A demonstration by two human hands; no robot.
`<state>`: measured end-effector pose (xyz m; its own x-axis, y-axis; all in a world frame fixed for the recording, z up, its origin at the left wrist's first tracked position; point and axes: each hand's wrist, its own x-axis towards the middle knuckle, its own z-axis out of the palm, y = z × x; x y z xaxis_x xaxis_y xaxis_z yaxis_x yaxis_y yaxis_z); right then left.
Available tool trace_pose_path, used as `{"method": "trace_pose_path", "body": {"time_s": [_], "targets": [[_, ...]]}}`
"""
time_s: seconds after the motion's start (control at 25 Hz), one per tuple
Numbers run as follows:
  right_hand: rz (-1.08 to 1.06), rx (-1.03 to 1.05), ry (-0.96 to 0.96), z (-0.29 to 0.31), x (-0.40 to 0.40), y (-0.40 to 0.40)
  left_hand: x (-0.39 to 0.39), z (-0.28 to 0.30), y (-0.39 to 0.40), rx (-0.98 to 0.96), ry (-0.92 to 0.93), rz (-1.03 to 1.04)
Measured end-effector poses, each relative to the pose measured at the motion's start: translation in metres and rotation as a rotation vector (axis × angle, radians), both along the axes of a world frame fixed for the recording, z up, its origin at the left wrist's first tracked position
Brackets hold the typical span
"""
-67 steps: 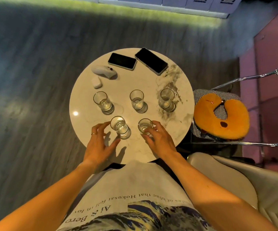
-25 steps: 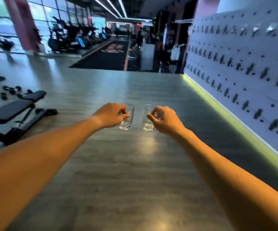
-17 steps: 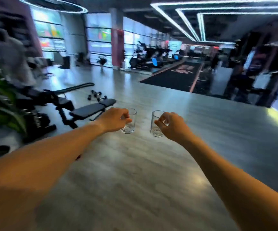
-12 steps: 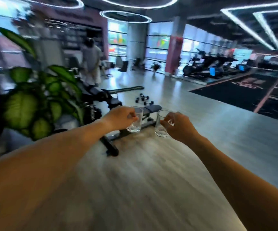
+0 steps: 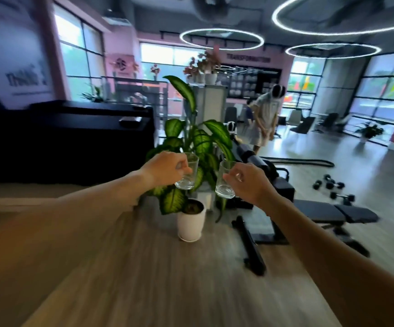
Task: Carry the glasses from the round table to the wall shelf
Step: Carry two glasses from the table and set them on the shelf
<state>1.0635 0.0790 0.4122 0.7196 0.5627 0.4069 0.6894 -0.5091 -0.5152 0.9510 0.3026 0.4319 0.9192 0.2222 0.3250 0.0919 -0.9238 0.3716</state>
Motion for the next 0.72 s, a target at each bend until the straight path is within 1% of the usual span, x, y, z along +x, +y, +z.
{"method": "trace_pose_path", "body": {"time_s": [0.12, 0.32, 0.52, 0.72], "targets": [[0.12, 0.001, 0.023, 0.004, 0.044, 0.079, 0.02, 0.005, 0.065, -0.005, -0.001, 0.126], [0.312, 0.029, 0.029, 0.009, 0.124, 0.199, 0.076, 0.0, 0.163, 0.003, -0.028, 0.27], [0.441, 0.033, 0.01, 0.022, 0.214, 0.321, 0.145, 0.005, 0.253, -0.006, -0.063, 0.418], [0.547, 0.022, -0.002, 0.03, 0.275, 0.441, 0.192, 0.009, 0.344, -0.035, -0.058, 0.536]]}}
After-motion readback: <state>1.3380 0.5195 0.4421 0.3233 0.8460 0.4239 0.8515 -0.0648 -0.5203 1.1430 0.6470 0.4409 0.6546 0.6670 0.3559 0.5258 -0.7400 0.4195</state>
